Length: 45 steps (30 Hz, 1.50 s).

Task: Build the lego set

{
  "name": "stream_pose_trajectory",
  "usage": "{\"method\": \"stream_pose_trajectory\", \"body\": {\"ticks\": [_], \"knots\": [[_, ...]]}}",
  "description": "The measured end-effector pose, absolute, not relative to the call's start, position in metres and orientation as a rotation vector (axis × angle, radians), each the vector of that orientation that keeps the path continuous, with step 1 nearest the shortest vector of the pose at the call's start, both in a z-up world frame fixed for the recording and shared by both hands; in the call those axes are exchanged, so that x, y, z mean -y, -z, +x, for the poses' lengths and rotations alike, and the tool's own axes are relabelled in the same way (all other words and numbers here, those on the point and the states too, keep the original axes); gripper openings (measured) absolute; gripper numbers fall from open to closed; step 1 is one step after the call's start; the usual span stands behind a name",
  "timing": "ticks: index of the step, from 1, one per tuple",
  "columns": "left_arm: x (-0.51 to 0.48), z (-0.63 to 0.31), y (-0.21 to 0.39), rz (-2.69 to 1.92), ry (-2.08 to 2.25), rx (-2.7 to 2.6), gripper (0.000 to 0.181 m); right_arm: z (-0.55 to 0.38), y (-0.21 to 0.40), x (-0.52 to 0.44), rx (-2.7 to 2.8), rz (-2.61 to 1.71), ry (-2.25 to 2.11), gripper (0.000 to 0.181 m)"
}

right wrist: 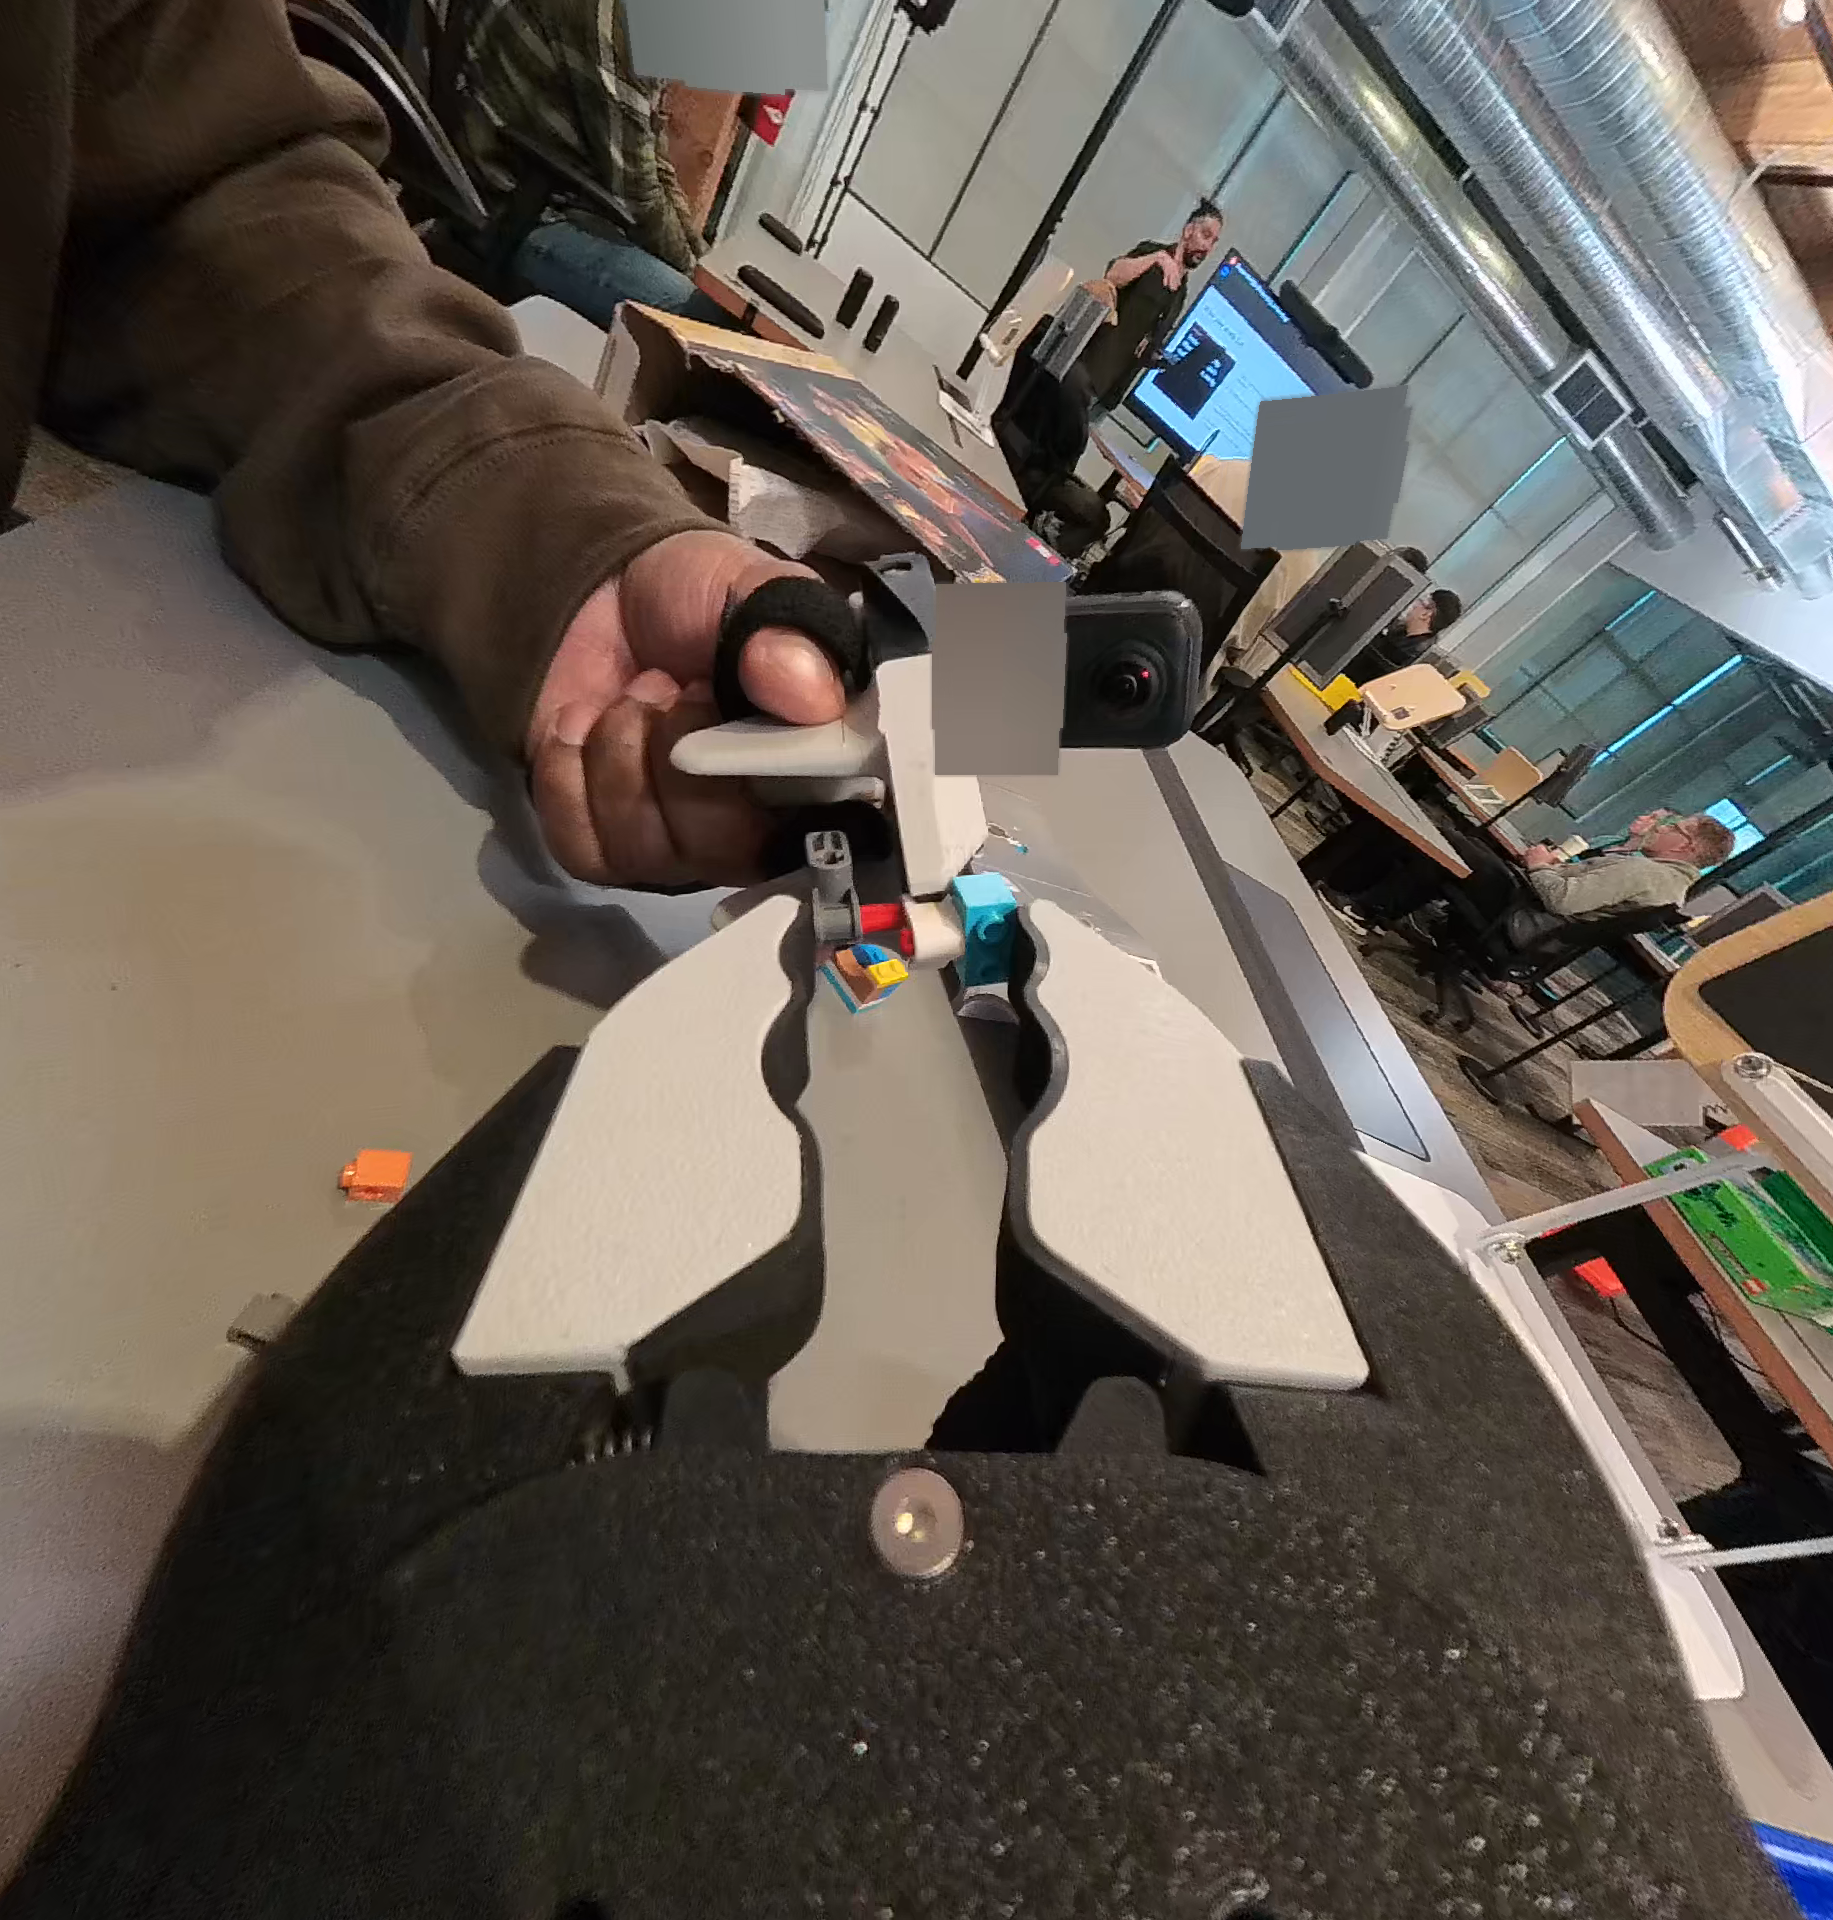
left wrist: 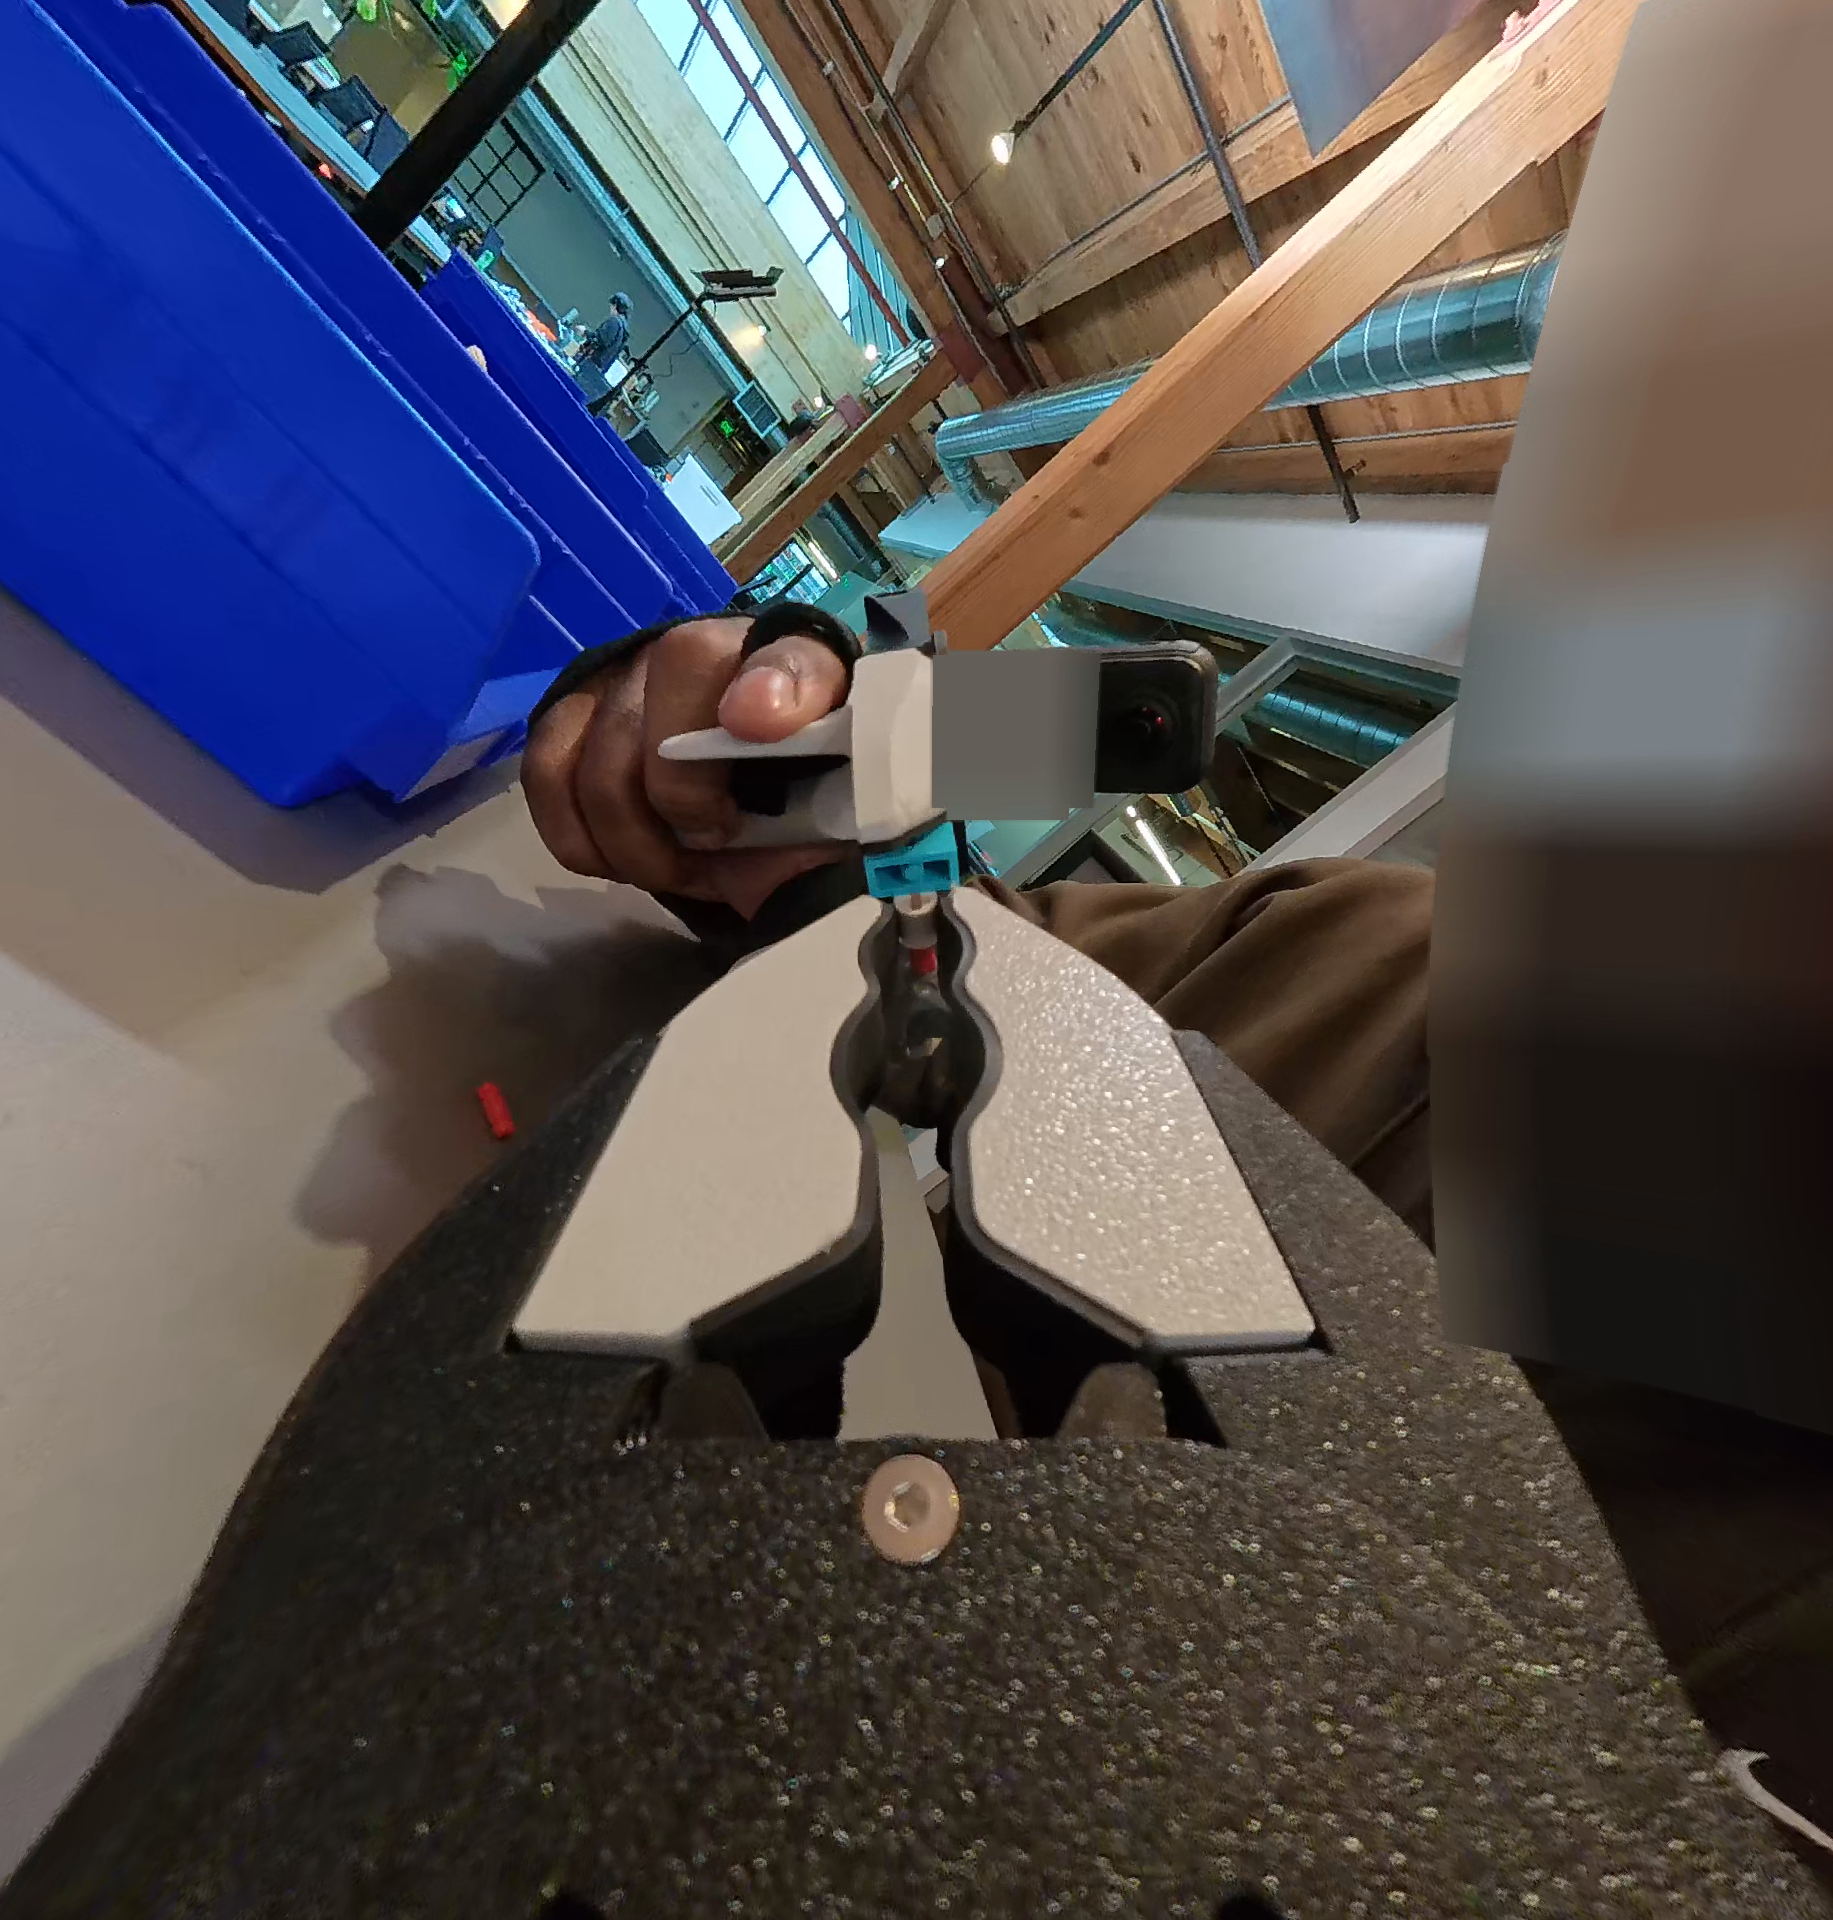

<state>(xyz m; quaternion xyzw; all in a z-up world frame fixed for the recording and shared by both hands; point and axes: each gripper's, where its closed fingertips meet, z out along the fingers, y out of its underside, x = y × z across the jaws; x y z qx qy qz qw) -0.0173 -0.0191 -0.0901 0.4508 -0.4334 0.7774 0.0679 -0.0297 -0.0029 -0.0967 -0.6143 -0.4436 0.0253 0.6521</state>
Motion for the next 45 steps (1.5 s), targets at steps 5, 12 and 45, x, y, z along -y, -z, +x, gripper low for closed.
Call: {"method": "stream_pose_trajectory", "body": {"ticks": [5,12,45], "knots": [[0.0201,-0.0178,0.0911,1.359,-2.333,1.328,0.007,-0.03,0.0981,0.0035,1.02,-1.401,-0.066,0.035],[0.0206,-0.0182,0.0922,1.359,-2.325,1.345,0.007,-0.0301,0.0995,0.0036,1.031,-1.412,-0.069,0.034],[0.0136,-0.0169,0.0914,1.337,-2.329,1.236,0.007,-0.0275,0.0989,0.0023,0.992,-1.45,-0.121,0.04]]}}
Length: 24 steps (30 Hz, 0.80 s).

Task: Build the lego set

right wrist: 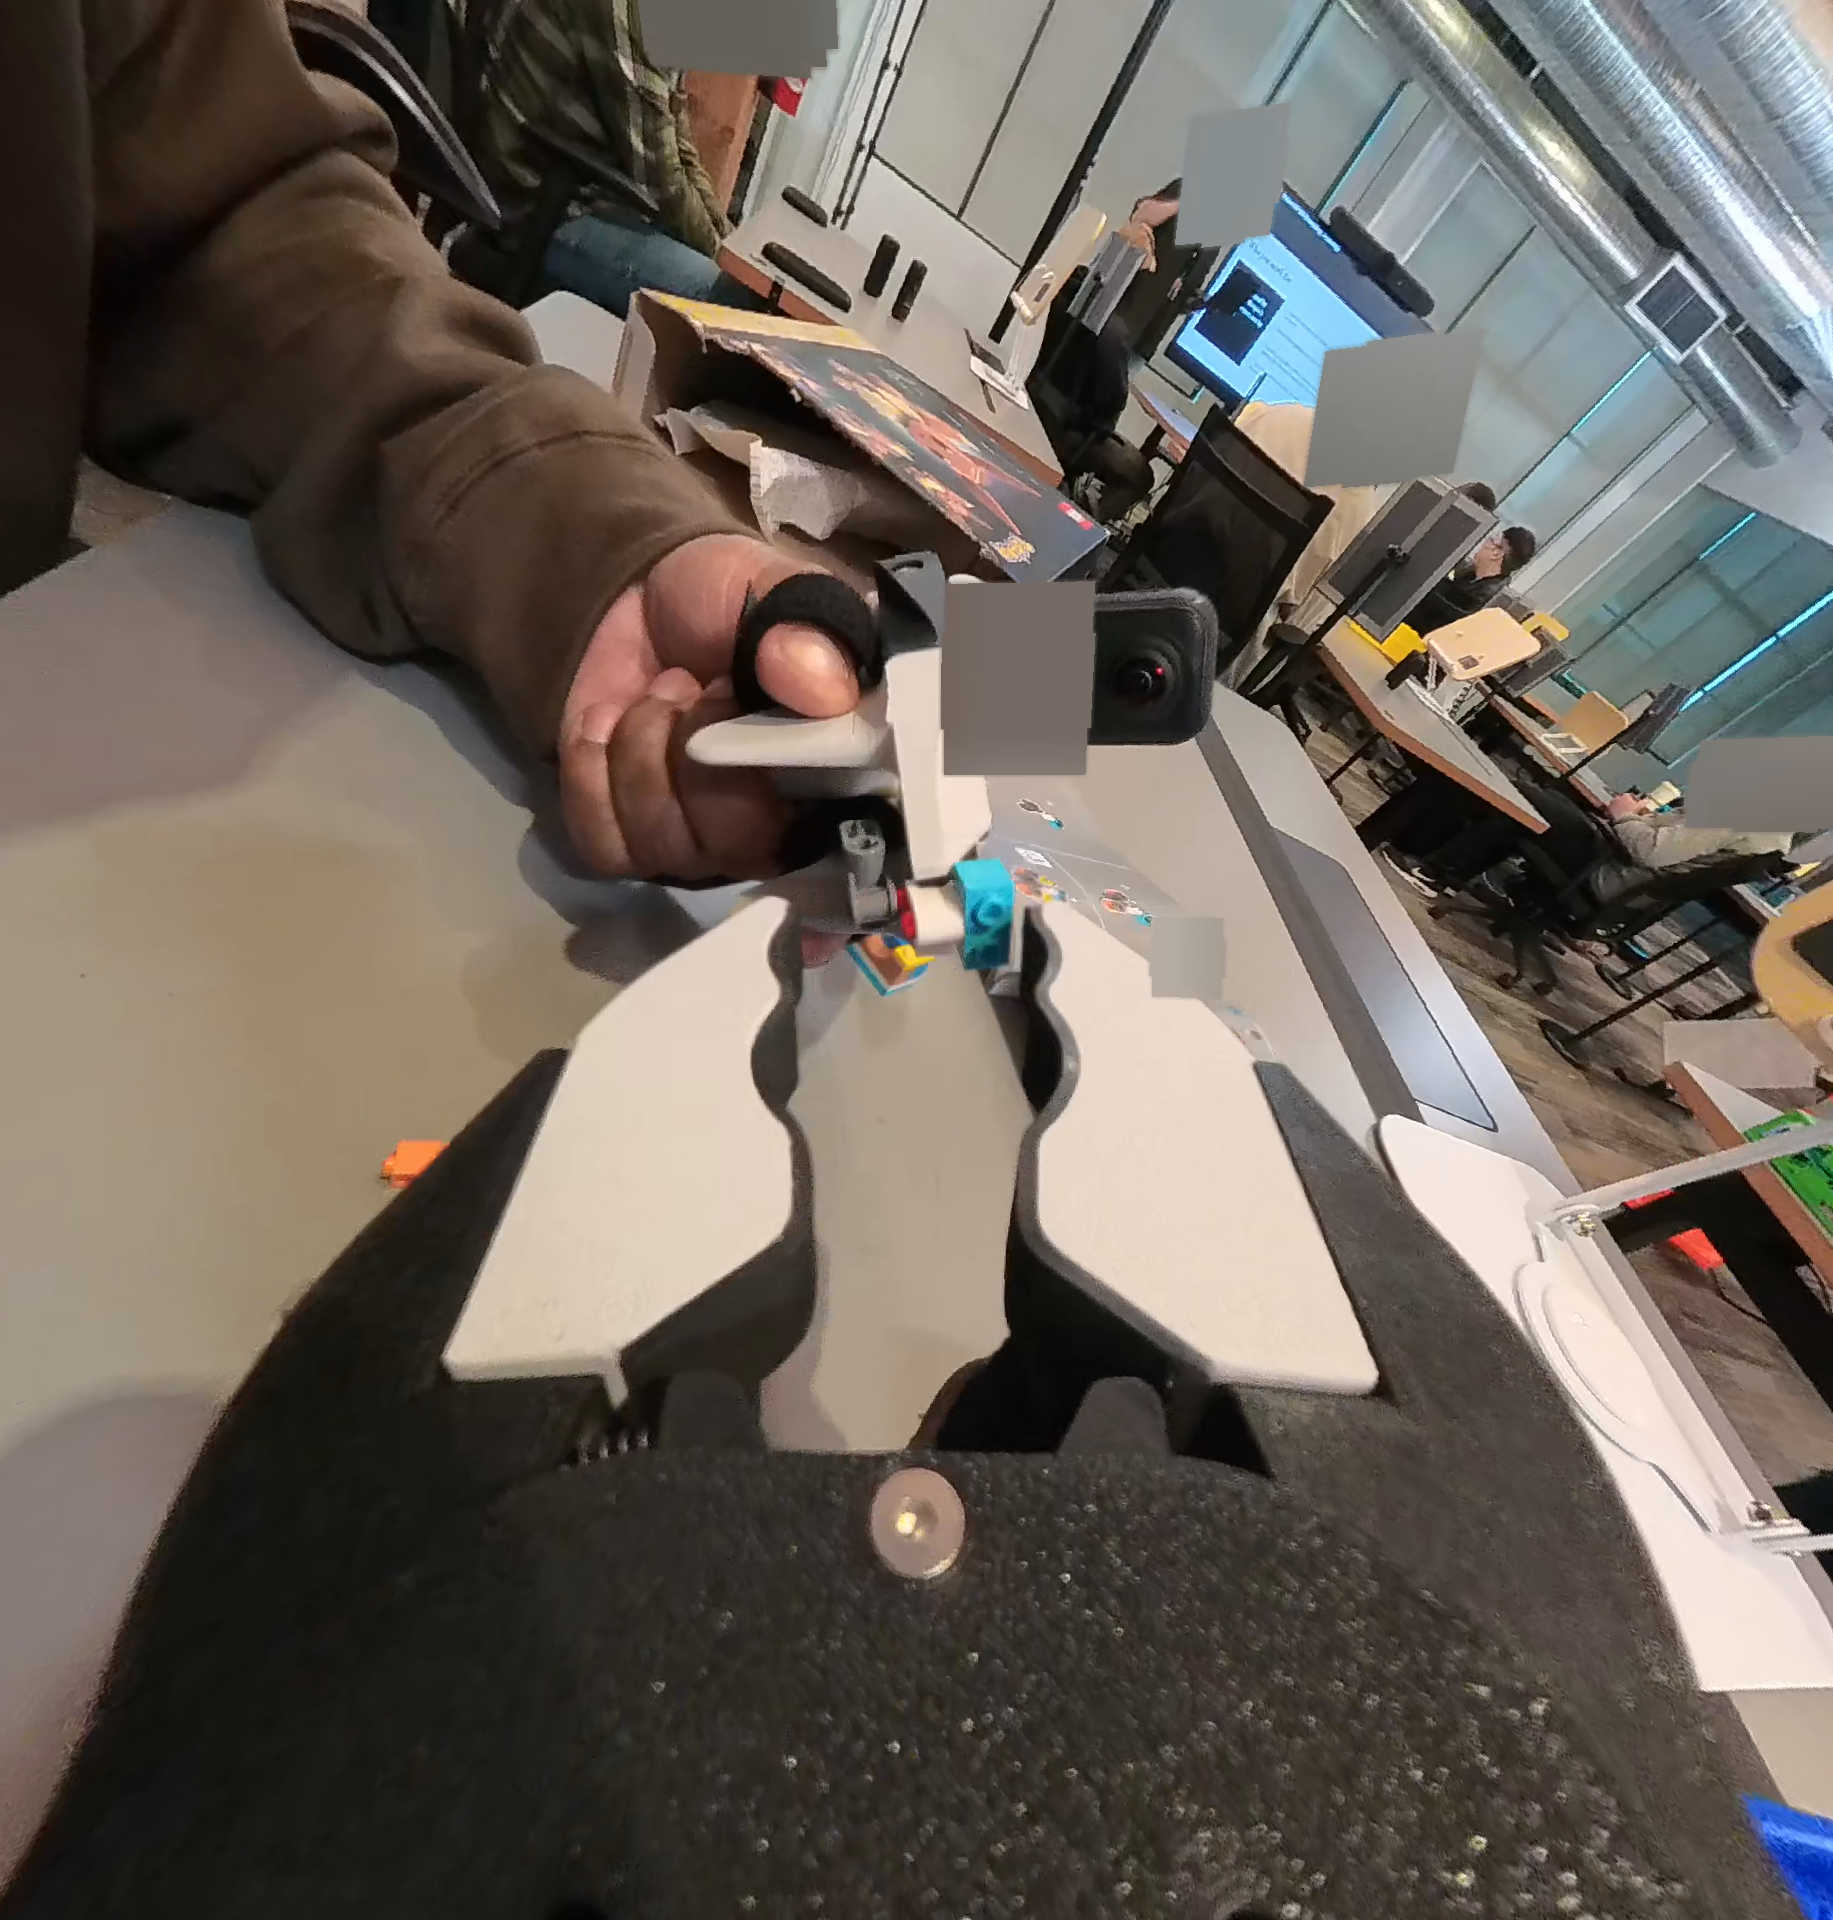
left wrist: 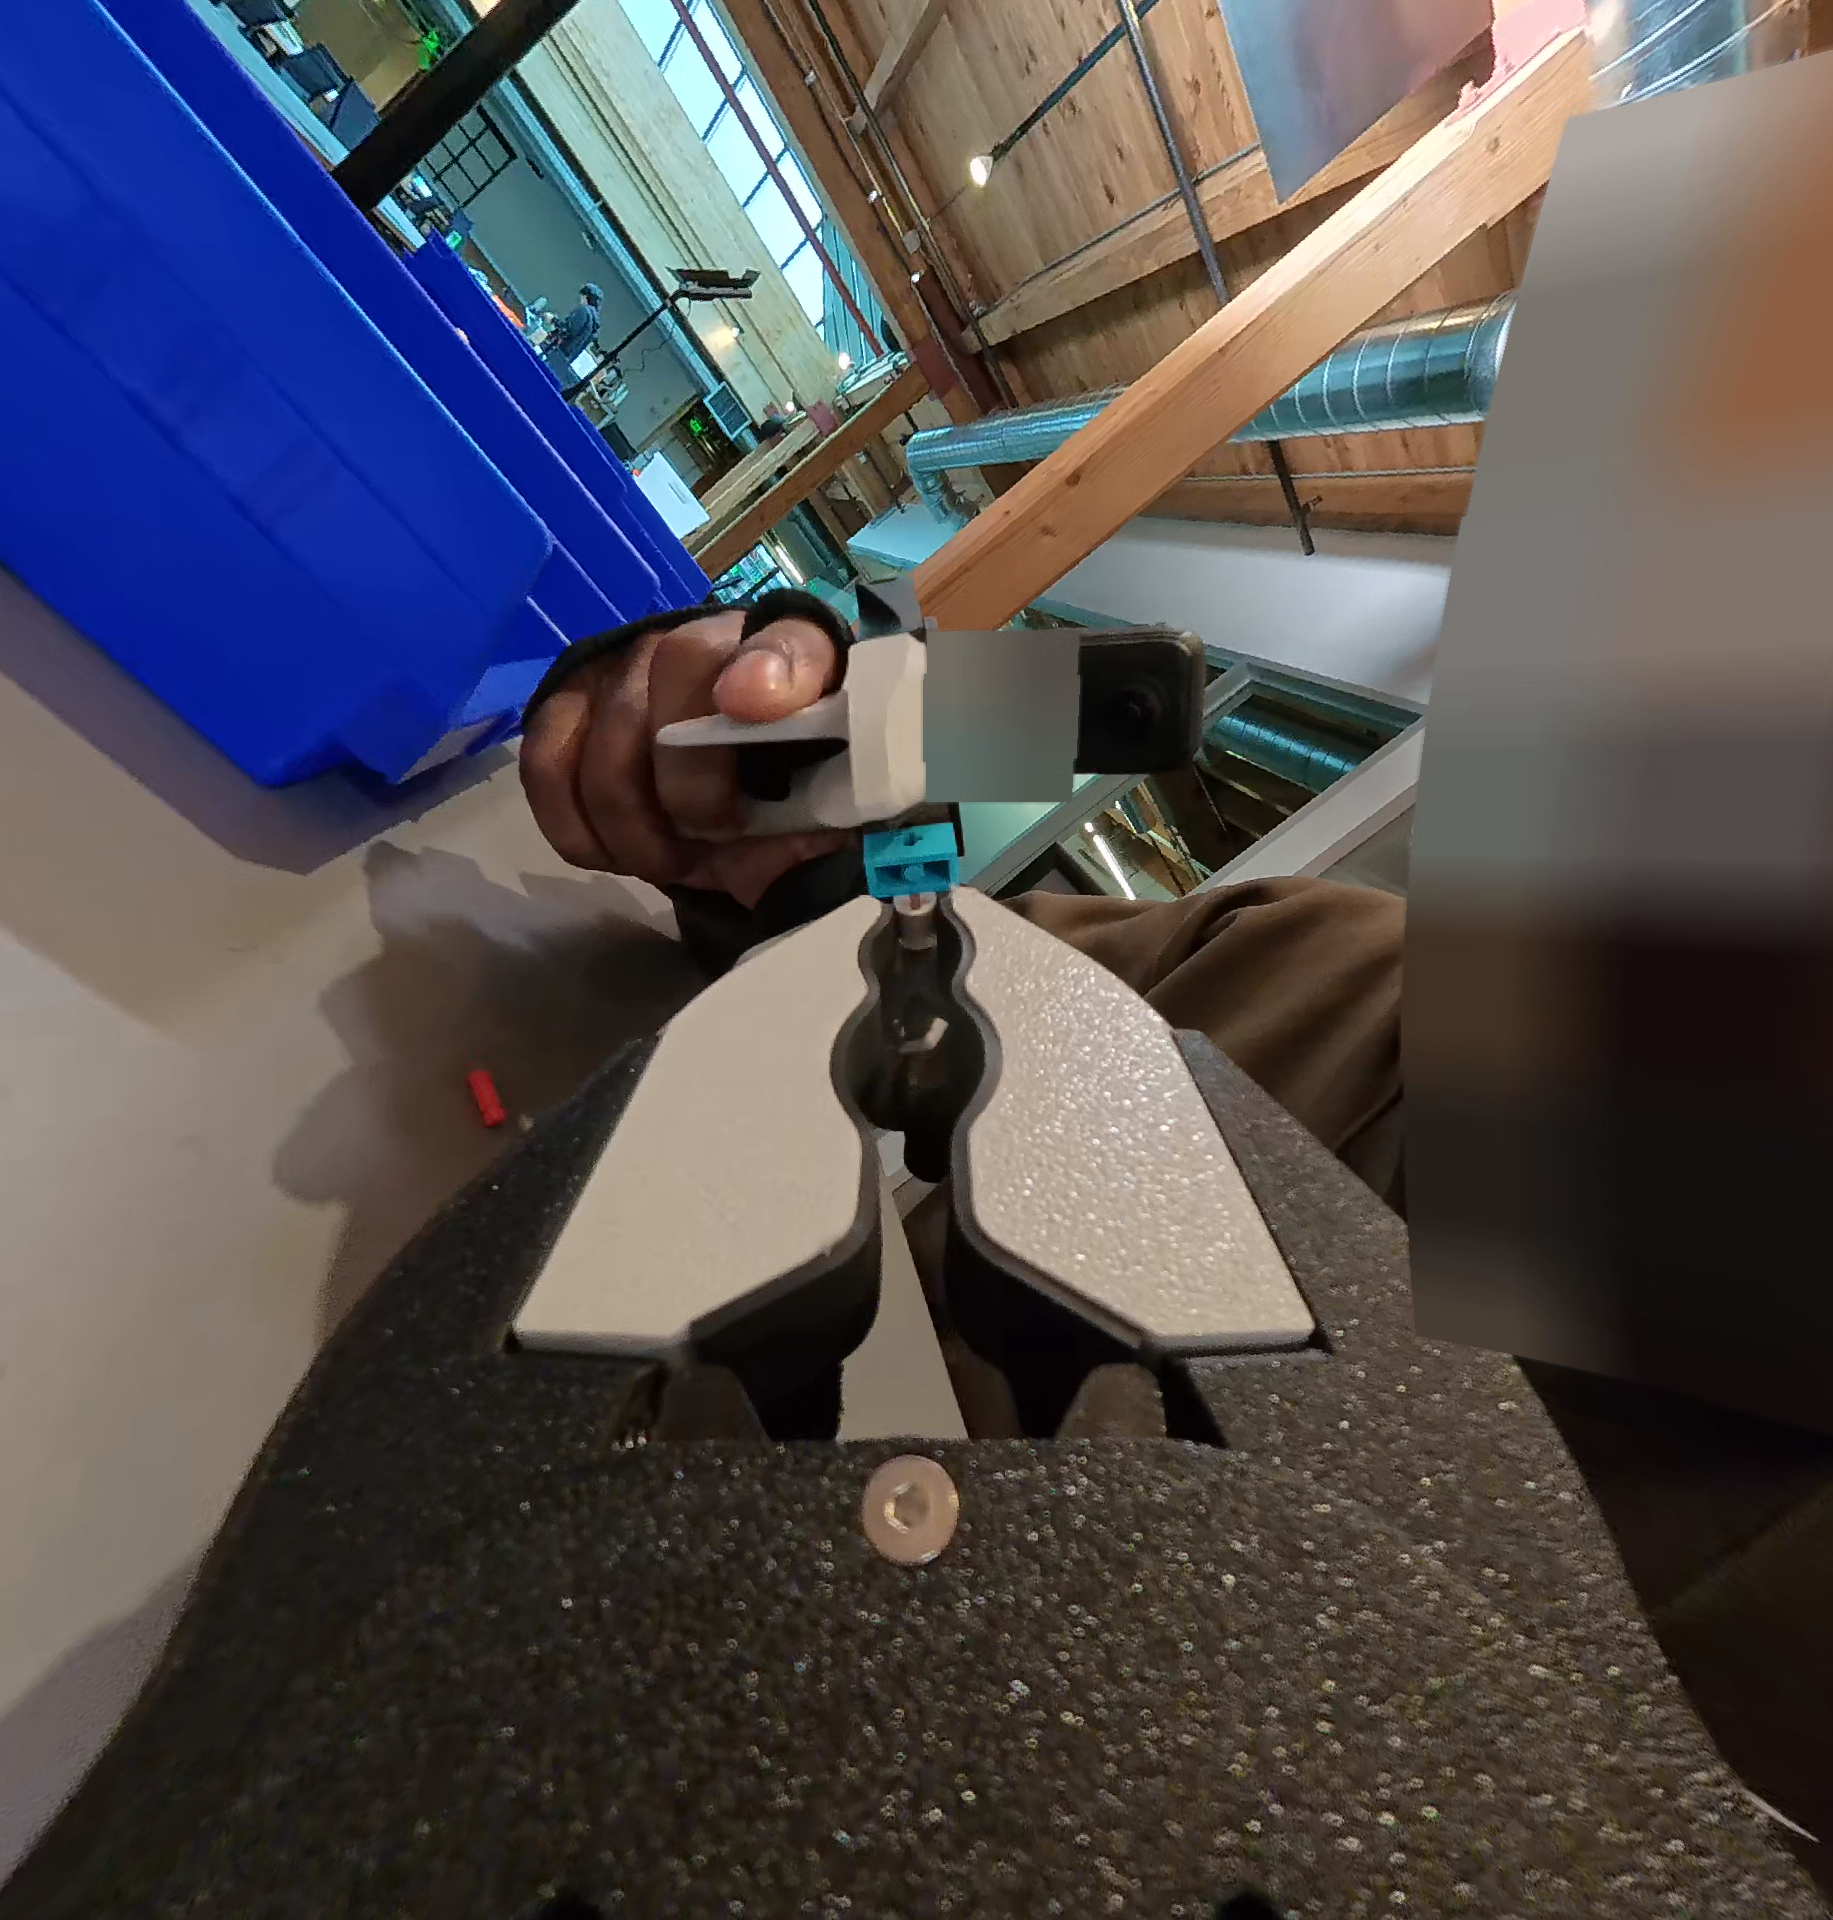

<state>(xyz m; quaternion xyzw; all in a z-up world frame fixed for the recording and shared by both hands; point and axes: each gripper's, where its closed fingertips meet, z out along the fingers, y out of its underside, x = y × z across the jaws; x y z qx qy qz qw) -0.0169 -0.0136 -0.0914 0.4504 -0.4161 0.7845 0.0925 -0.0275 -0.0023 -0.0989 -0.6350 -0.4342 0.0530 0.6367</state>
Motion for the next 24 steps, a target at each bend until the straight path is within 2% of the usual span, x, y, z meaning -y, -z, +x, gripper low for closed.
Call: {"method": "stream_pose_trajectory", "body": {"ticks": [4,7,13,18,24], "knots": [[0.016,-0.017,0.093,1.338,-2.31,1.251,0.007,-0.026,0.098,0.001,0.978,-1.452,-0.116,0.038],[0.018,-0.017,0.096,1.34,-2.293,1.247,0.007,-0.029,0.1,0.004,1.002,-1.445,-0.119,0.03],[0.017,-0.015,0.095,1.352,-2.309,1.269,0.008,-0.027,0.1,0.003,0.992,-1.463,-0.152,0.029],[-0.001,-0.015,0.086,1.348,-2.419,1.277,0.021,-0.02,0.092,0.0,0.9,-1.472,-0.214,0.028],[0.004,-0.021,0.089,1.302,-2.512,1.814,0.021,-0.013,0.084,-0.003,0.787,-1.479,-0.304,0.028]]}}
